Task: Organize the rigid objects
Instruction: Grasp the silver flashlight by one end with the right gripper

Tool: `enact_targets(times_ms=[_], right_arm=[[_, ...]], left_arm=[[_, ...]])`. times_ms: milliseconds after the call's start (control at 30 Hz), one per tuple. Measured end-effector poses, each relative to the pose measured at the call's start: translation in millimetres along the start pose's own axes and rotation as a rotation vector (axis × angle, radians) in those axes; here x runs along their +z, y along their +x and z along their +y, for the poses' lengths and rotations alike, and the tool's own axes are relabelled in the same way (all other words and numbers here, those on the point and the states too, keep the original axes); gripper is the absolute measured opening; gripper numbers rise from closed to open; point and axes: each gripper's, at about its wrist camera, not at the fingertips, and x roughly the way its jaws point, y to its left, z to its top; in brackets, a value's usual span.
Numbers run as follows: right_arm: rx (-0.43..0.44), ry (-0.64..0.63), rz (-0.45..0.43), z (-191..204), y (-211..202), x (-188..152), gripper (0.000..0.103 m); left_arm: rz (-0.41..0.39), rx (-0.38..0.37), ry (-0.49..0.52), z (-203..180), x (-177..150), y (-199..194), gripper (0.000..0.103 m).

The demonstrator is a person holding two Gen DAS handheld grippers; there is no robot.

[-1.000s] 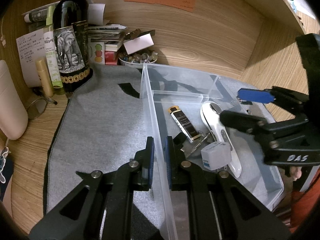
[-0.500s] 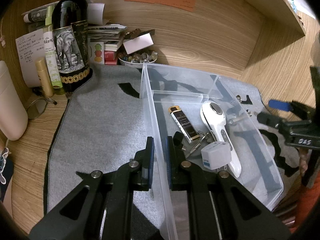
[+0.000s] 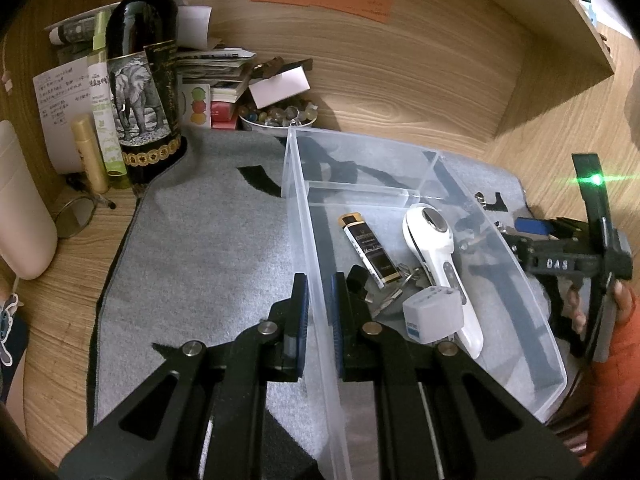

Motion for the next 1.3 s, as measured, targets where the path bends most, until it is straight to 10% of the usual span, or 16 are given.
enact_targets(times_ms=[1067,1300], right_arm=[[0.083,-0.127,0.115,3,44,9,0.086],[0.055,-0.099,0.076,8,25,-14,0.060]], left_arm=[[0.002,0.008,0.002,0,1,0,0.011],[0.003,0.009,0.004,-1,1,0,0.011]])
